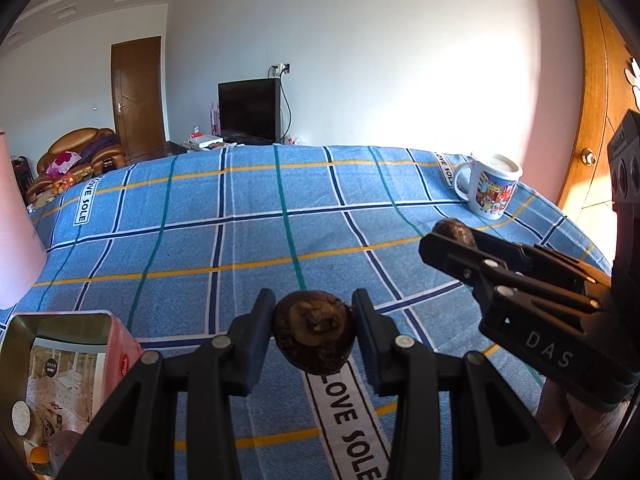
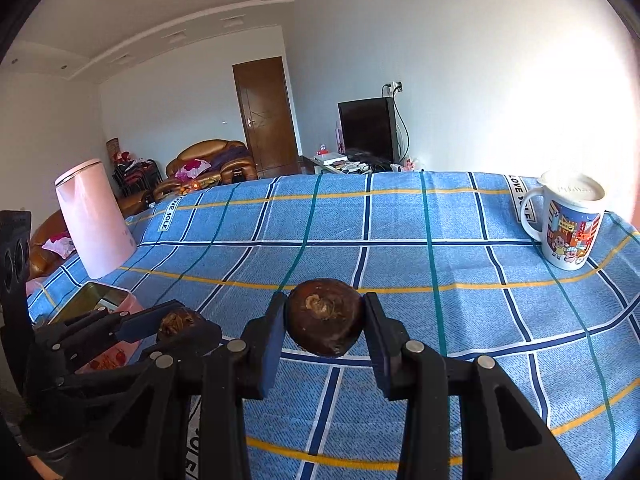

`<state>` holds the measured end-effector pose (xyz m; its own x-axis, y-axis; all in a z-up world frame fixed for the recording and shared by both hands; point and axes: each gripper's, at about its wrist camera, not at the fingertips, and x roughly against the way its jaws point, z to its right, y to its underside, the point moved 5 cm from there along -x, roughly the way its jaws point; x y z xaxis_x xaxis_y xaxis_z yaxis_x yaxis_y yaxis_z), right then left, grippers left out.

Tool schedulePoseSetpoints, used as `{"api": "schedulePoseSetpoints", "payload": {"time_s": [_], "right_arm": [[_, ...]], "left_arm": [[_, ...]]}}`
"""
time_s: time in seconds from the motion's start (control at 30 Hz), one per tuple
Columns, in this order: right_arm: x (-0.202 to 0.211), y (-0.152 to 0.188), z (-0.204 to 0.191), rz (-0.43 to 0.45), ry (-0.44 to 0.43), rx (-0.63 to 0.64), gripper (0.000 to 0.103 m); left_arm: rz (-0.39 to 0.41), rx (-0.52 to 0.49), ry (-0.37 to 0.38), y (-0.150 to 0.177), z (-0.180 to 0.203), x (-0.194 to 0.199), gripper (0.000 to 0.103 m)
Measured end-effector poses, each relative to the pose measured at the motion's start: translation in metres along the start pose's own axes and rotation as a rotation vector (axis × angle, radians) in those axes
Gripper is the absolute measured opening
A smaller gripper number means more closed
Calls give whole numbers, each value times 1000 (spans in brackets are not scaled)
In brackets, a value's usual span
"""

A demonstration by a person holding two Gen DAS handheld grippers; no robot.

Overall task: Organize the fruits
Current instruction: 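Lift both brown fruits and carry them toward the tin box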

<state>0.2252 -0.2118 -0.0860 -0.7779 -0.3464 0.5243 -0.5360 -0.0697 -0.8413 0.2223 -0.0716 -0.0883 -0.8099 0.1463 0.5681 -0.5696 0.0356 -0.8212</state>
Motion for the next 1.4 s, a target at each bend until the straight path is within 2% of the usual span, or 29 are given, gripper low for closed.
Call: {"api": "schedulePoseSetpoints", "payload": {"time_s": [1.4], "right_arm": [[41, 3, -28, 189, 11, 120, 40]], "left_arm": [[247, -38, -70, 2, -4, 55, 41]]}}
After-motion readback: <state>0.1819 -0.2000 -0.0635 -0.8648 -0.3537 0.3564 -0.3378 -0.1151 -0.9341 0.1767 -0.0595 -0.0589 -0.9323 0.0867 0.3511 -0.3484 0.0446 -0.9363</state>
